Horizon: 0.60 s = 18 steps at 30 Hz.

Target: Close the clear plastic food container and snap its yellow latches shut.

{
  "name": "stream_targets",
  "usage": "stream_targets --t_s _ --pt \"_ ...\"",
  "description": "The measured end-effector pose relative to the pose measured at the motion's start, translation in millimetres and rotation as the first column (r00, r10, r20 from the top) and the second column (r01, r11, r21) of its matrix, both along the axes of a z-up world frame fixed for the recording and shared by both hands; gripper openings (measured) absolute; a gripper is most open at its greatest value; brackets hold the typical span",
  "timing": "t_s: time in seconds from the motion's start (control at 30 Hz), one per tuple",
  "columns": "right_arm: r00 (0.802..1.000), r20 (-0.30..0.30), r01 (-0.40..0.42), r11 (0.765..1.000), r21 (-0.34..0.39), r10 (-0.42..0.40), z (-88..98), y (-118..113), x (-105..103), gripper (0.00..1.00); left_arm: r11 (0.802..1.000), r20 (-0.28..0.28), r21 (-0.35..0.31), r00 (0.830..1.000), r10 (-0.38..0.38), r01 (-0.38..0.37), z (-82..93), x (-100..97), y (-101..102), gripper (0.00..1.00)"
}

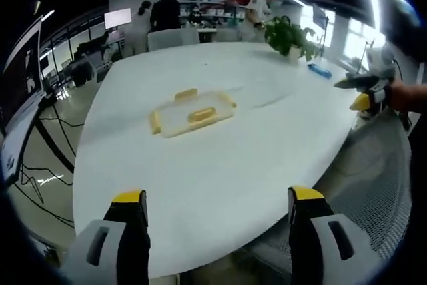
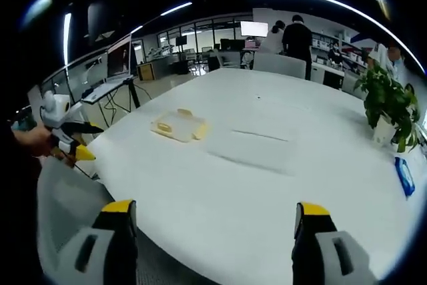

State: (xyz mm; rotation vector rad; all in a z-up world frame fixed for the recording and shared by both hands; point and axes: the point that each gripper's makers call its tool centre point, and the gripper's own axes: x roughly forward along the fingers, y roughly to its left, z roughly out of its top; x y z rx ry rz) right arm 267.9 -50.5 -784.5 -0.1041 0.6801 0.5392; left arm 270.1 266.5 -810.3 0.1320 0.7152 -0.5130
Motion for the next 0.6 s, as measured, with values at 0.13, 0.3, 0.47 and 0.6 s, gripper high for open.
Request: stream_targets --t_s 0.13,0.3,0.47,0.6 --pt "1.0 0.013 -0.025 1.0 -0.008 0.025 -0.2 10.9 1.5 1.0 1.0 -0.005 0.015 1.0 -0.021 0.021 -0.8 4.2 5.8 0.85" --pt "0.999 0.016 -0.051 0.998 -0.036 0.052 -4.9 19.8 3.8 1.0 0.999 -0.008 0.02 0.999 -0.035 0.035 -1.5 8.5 11.2 0.84" --pt "0.998 0.024 -0.05 0.998 -0.028 0.051 -4.8 26.8 9.3 1.0 0.998 -0.022 0.028 0.999 -0.048 0.049 -5.0 8.3 13.8 0.84" --pt "0.997 0.045 -0.065 0.996 -0.067 0.068 -5.1 31.2 13.9 1.0 0.998 -0.025 0.031 0.998 -0.05 0.05 -5.9 8.4 16.5 0.85"
